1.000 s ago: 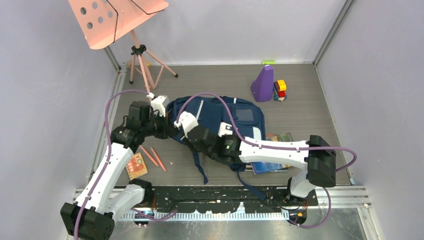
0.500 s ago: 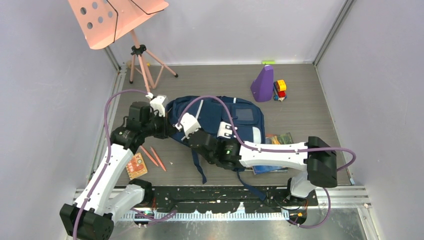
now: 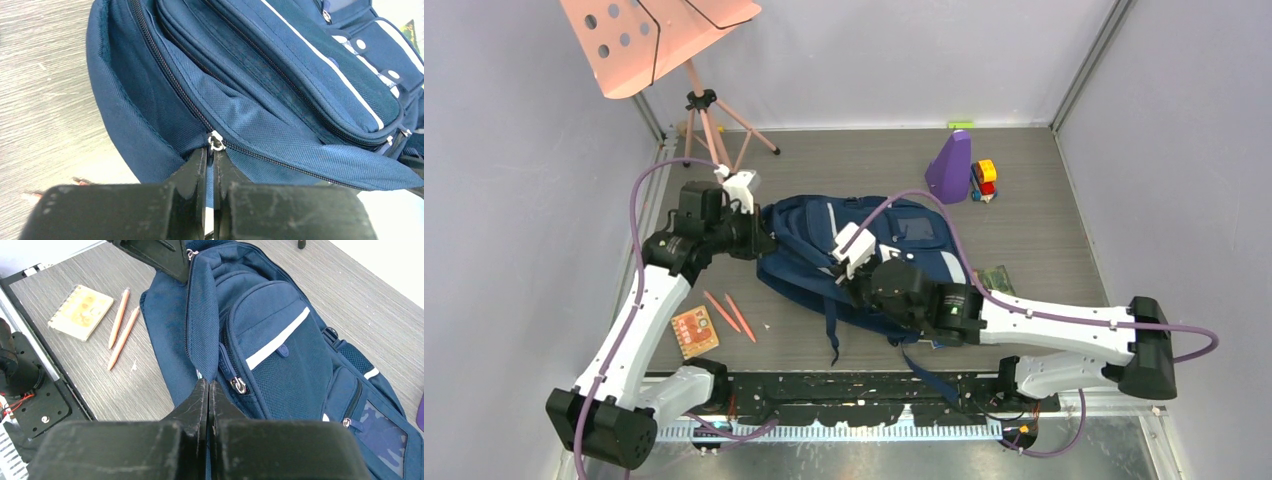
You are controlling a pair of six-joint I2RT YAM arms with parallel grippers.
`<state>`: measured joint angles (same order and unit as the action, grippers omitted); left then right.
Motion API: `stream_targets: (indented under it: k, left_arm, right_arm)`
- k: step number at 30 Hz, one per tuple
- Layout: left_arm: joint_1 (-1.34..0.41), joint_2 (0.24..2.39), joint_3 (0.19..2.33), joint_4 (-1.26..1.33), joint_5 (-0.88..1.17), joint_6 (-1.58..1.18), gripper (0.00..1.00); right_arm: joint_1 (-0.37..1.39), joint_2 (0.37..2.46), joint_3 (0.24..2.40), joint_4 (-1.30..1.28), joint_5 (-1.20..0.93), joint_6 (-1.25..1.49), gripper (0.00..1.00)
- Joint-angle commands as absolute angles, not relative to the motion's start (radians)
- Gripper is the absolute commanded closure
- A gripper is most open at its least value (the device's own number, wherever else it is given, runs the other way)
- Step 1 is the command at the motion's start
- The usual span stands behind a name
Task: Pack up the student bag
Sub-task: Unzip the student bag.
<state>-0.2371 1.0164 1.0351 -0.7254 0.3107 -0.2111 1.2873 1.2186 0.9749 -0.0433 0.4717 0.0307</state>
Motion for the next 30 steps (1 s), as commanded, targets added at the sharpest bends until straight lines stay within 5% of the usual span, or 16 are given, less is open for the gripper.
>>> stream_targets:
  k: [1, 9, 14, 20, 24, 30]
  left_arm:
    - [-0.184, 1.057, 1.128, -0.734, 0.148, -0.129, 1.0]
    - [-0.183, 1.052, 1.181, -0.796, 0.079, -0.093, 1.0]
    - [-0.183, 1.023, 1.145, -0.749, 0.299, -0.07, 1.0]
    - [-0.184, 0.916, 1.022, -0.63, 0.55, -0.078, 1.0]
    - [-0.184, 0.879, 0.976, -0.608, 0.582, -0.065, 1.0]
    - [-0.184, 0.879, 0.947, -0.575, 0.636, -0.09, 1.0]
  right_arm:
    - [1.289, 1.089, 0.966, -0.152, 0.484, 0.004, 0.99]
    - [1.289, 0.985, 0.931, -0.237, 0.517, -0.013, 0.99]
    - [1.288, 0.961, 0.925, -0.245, 0.52, 0.019, 0.96]
    - [1.29, 1.026, 0.986, -0.249, 0.539, 0.039, 0.36]
    - [1.289, 1.109, 1.052, -0.235, 0.524, 0.024, 0.22]
    - [1.289, 1.249, 1.133, -0.151, 0.485, 0.021, 0.16]
